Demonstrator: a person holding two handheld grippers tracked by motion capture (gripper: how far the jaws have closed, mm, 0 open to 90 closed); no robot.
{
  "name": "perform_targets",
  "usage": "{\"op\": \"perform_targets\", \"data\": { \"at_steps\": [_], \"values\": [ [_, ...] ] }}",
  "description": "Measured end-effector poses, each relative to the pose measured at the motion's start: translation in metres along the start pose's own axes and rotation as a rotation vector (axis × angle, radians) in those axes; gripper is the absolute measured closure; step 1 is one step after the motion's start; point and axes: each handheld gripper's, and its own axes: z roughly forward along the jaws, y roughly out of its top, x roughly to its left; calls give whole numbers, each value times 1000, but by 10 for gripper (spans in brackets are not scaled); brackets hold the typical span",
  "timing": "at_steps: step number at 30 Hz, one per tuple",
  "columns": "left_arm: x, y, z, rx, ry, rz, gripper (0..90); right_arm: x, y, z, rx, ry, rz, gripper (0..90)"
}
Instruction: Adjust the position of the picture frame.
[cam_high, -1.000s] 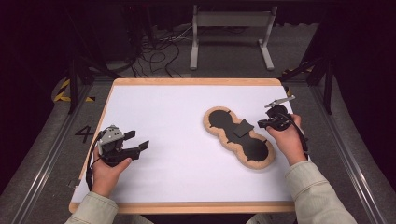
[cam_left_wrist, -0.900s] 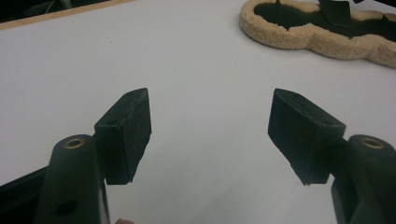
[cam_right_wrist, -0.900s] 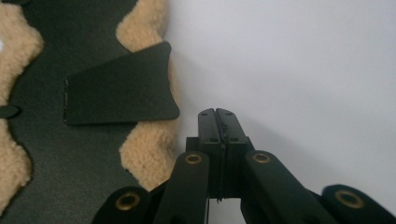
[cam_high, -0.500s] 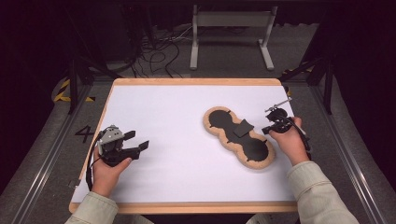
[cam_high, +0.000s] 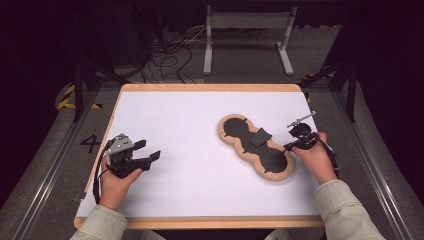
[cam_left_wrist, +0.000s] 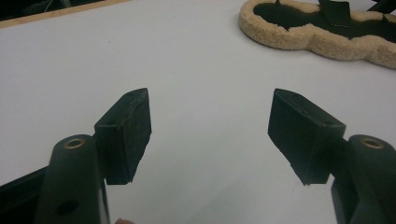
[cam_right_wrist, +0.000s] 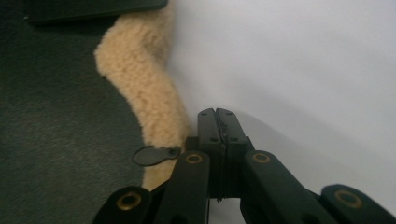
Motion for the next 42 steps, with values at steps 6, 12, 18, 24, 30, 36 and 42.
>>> {"op": "perform_targets", "data": {
  "at_steps": [6,12,18,24,30,36,42],
  "values": [
    [0,0,1,-2,-1,3,310,4,-3,-1,0,18,-10,900],
    [-1,0,1,2,-3,-1,310,29,-8,-3,37,65,-83,900],
    [-2,0,2,1,-1,5,310,55,-9,-2,56,123,-157,900],
    [-1,0,3,5,-4,6,310,82,-6,0,82,166,-238,900],
    [-1,0,2,3,-2,8,310,109,0,4,103,210,-317,900],
    [-2,0,1,5,-10,-3,311,142,14,12,124,256,-404,900],
    [-1,0,1,3,-3,5,311,166,24,18,125,278,-449,900]
  ]
}}
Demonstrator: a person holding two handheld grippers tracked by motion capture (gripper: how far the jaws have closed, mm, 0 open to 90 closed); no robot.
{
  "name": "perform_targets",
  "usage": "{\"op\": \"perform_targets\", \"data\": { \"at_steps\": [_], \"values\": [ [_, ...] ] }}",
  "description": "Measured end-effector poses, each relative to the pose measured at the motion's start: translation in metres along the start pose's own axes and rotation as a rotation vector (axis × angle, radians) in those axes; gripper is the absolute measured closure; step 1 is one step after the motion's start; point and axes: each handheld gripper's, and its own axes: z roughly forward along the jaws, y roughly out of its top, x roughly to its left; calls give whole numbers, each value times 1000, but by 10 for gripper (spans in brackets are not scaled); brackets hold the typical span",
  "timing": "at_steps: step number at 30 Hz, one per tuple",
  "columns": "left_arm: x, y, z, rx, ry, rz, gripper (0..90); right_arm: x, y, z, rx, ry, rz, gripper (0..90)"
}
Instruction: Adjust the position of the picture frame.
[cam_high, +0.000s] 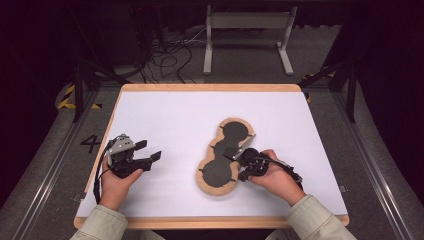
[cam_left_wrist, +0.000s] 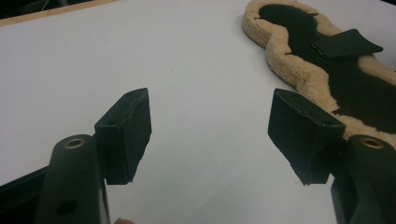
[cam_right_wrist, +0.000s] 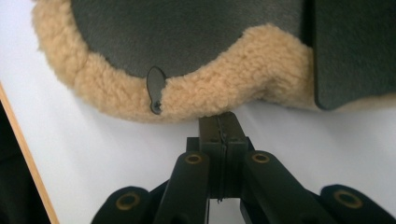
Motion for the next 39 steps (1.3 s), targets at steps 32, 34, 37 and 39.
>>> {"op": "perform_targets", "data": {
  "at_steps": [32,34,37,39],
  "values": [
    [0,-17,-20,15,36,-25,310,-2,67,-36,-181,-13,-48,900],
    [-1,-20,-24,12,41,-34,310,-8,70,-39,-197,-22,-33,900],
    [-1,-24,-32,7,63,-37,303,-37,80,-49,-239,-109,14,900],
    [-1,-25,-35,3,69,-40,302,-45,81,-50,-250,-110,34,900]
  ]
}}
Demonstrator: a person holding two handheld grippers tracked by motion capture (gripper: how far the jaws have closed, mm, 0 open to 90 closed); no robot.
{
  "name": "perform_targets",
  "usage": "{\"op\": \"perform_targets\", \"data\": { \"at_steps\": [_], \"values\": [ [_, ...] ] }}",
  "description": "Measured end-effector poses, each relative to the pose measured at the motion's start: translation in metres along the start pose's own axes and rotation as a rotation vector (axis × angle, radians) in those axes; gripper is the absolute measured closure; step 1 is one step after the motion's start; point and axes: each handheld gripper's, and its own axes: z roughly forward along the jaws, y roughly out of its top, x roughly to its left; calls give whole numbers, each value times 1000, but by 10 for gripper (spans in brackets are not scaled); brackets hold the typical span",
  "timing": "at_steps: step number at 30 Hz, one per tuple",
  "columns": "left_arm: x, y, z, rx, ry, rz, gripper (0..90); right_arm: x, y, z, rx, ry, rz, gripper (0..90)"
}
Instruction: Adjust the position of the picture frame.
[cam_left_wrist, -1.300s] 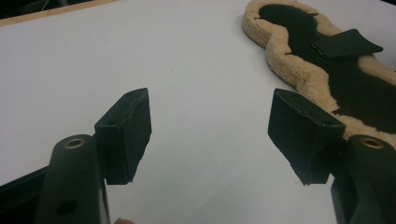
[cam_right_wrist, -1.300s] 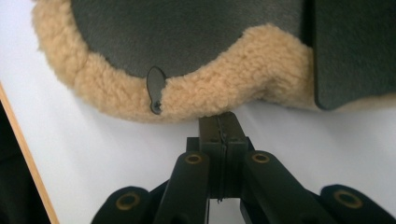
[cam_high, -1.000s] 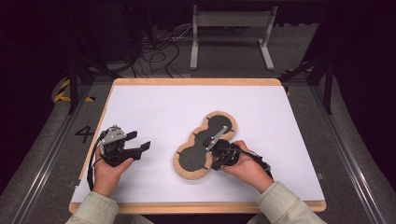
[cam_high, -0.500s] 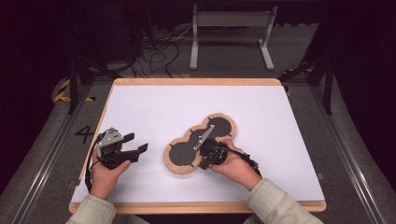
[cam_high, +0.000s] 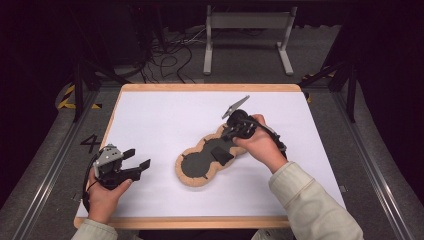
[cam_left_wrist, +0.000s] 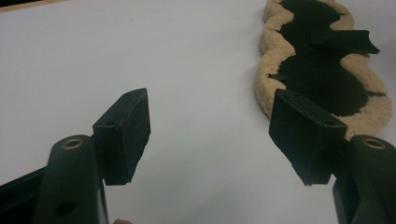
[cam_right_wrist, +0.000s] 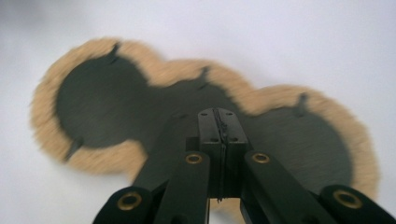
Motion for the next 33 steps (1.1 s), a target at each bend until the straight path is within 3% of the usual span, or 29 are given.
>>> {"op": "perform_targets", "data": {
  "at_steps": [1,3,4,11,15,19,26,33],
  "values": [
    [1,-2,-2,-1,-1,-10,301,-15,4,3,-11,-24,25,900],
    [3,-4,-4,-1,-1,-21,301,-19,5,5,-19,-31,33,900],
    [4,-6,-5,-1,0,-28,301,-32,6,11,-39,-37,62,900],
    [5,-8,-6,3,0,-35,302,-55,13,34,-26,-64,124,900],
    [6,-8,-6,4,1,-32,302,-62,16,43,-25,-95,137,900],
    [7,-9,-4,9,-1,-31,302,-75,15,61,-21,-140,182,900],
    [6,-9,0,16,-9,-28,302,-92,6,74,13,-177,245,900],
    [5,-8,2,24,-17,-21,302,-92,3,74,52,-181,229,900]
  ]
}}
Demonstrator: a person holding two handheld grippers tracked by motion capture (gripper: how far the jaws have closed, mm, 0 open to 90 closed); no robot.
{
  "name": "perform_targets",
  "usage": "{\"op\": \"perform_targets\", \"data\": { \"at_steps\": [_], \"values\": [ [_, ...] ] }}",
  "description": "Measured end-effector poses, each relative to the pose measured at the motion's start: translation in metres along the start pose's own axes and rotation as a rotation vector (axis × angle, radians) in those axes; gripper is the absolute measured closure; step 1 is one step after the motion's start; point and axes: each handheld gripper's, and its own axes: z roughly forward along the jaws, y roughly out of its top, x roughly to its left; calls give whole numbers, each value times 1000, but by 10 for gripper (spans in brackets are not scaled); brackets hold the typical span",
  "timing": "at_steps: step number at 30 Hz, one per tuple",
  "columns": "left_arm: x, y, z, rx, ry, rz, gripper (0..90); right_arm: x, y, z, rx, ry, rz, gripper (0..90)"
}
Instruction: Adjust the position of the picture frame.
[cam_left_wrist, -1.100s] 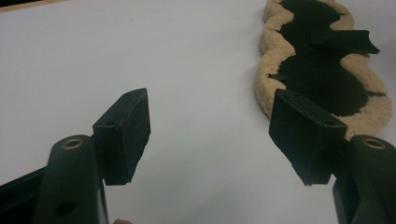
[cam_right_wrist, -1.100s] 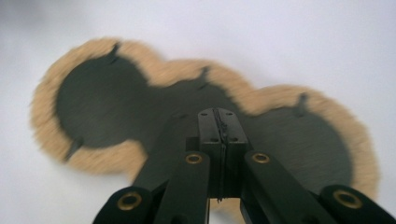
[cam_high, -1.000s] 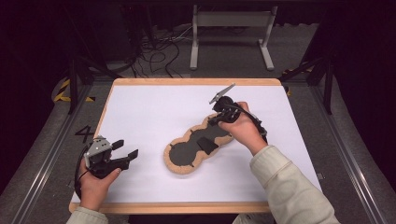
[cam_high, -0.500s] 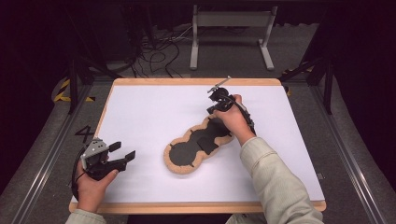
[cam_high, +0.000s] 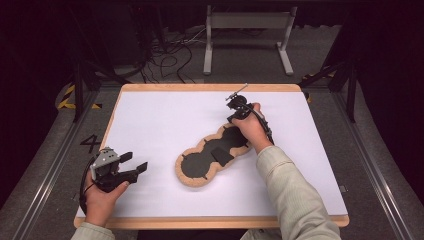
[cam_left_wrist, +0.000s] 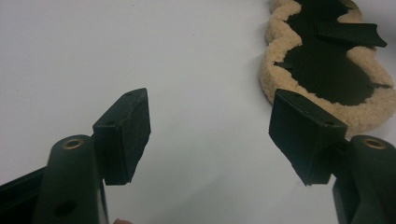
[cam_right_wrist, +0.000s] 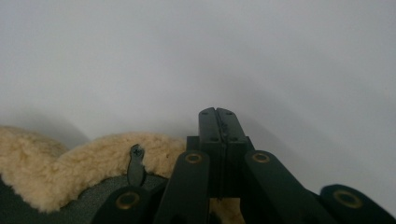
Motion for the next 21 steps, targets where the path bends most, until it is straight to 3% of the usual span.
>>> {"op": "perform_targets", "data": {
  "at_steps": [7,15,17,18,19,21],
  "values": [
    [-4,3,7,6,-22,12,305,3,-12,-13,90,-6,-18,900],
    [-16,9,17,28,-84,48,364,9,-34,-27,115,-3,-43,900],
    [-18,11,17,40,-115,64,464,10,-42,-31,126,10,-35,900],
    [-21,13,18,54,-156,58,552,10,-42,-31,126,10,-35,900],
    [-23,14,18,64,-195,67,552,10,-45,-34,135,20,-37,900],
    [-31,18,20,84,-245,101,693,11,-51,-38,142,33,-47,900]
  ]
}}
